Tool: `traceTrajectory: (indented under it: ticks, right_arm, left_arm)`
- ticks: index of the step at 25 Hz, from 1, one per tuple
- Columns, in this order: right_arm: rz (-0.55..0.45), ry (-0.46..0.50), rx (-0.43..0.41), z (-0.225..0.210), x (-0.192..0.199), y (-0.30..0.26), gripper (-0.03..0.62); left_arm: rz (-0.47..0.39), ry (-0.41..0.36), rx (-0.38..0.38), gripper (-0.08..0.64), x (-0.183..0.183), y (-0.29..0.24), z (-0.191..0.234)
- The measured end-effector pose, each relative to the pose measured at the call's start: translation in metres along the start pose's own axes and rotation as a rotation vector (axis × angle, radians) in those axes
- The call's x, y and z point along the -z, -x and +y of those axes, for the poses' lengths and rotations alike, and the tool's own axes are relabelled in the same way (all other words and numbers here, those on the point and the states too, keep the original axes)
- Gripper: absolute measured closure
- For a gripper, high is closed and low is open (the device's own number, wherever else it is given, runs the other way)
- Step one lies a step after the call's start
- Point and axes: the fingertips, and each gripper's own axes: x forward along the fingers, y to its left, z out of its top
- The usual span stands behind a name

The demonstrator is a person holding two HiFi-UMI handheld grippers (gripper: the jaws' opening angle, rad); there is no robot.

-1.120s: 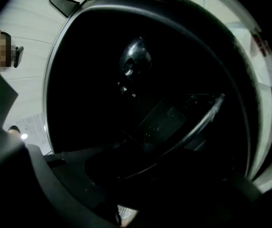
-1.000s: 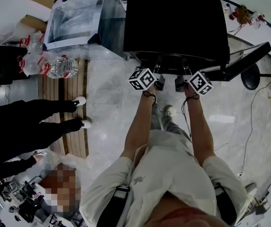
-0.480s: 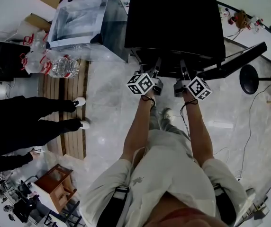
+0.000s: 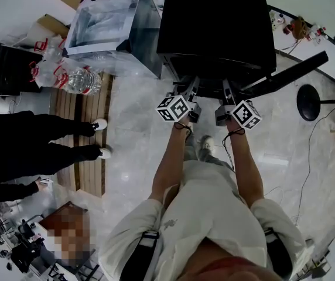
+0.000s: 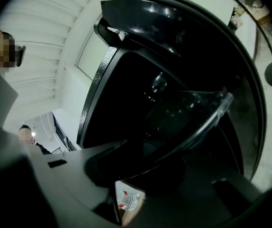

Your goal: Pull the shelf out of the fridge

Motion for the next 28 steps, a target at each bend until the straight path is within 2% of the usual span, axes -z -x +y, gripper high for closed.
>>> traceTrajectory:
  ticks: [28]
  right_arm:
    - [0.081, -0.024, -0.050, 0.031, 0.034, 0.071, 0.497]
  left_arm:
    - [-0.010, 0.004, -0.010, 0.430, 0.024, 0.079, -0.029]
